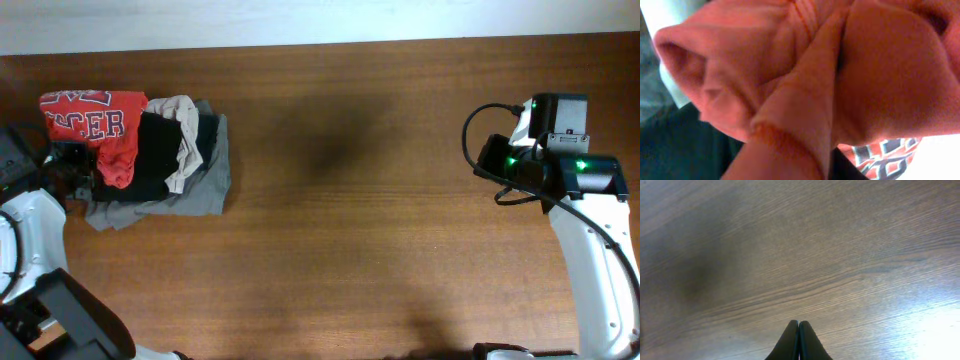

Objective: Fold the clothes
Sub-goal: 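Carry the bundle left with the left gripper onto the clothes stack, then release the bundle on the stack and withdraw the left gripper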

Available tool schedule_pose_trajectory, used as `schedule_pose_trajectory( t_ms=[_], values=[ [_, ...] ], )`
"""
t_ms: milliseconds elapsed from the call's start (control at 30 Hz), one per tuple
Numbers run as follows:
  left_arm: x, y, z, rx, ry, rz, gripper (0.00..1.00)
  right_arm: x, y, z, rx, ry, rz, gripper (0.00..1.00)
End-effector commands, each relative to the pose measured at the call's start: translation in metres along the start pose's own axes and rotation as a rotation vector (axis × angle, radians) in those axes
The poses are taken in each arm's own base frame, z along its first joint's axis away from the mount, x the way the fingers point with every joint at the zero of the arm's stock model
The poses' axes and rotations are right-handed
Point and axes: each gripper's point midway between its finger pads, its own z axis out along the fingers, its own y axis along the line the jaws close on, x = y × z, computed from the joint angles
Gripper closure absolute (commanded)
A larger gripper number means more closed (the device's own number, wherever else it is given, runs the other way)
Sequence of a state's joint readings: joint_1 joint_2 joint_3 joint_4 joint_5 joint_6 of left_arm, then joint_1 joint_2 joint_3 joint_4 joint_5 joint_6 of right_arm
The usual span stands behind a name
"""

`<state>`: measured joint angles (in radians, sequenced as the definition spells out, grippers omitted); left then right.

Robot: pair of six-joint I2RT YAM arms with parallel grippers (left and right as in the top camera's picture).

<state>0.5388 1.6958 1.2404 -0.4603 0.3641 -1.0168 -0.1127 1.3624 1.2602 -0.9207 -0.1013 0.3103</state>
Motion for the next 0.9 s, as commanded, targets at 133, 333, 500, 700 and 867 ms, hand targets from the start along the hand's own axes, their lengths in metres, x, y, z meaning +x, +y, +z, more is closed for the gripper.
schedule_pose_trajectory(
  t_ms=[133, 333, 500, 700, 867],
  values=[
    [0.023, -0.039, -0.06, 0.104, -0.027, 0.116, 0.4, -0.001, -0.007, 0.001, 0.034, -0.005, -0.002, 0.95],
    [0.027, -0.074, -0.136, 0.249, -0.162, 0.199, 0.28, -0.001, -0.007, 0.001, 0.035, -0.005, -0.002, 0.95],
    [0.029, -0.086, -0.181, 0.307, -0.279, 0.318, 0.3, -0.003, -0.007, 0.001, 0.033, -0.012, -0.002, 0.95],
    [0.003, -0.093, -0.18, 0.207, -0.473, 0.675, 1.0, -0.005, -0.006, 0.001, 0.03, -0.019, -0.002, 0.95],
    [0.005, -0.094, -0.111, 0.117, -0.396, 0.954, 0.99, -0.004, -0.005, 0.001, 0.022, -0.016, 0.002, 0.95]
  ],
)
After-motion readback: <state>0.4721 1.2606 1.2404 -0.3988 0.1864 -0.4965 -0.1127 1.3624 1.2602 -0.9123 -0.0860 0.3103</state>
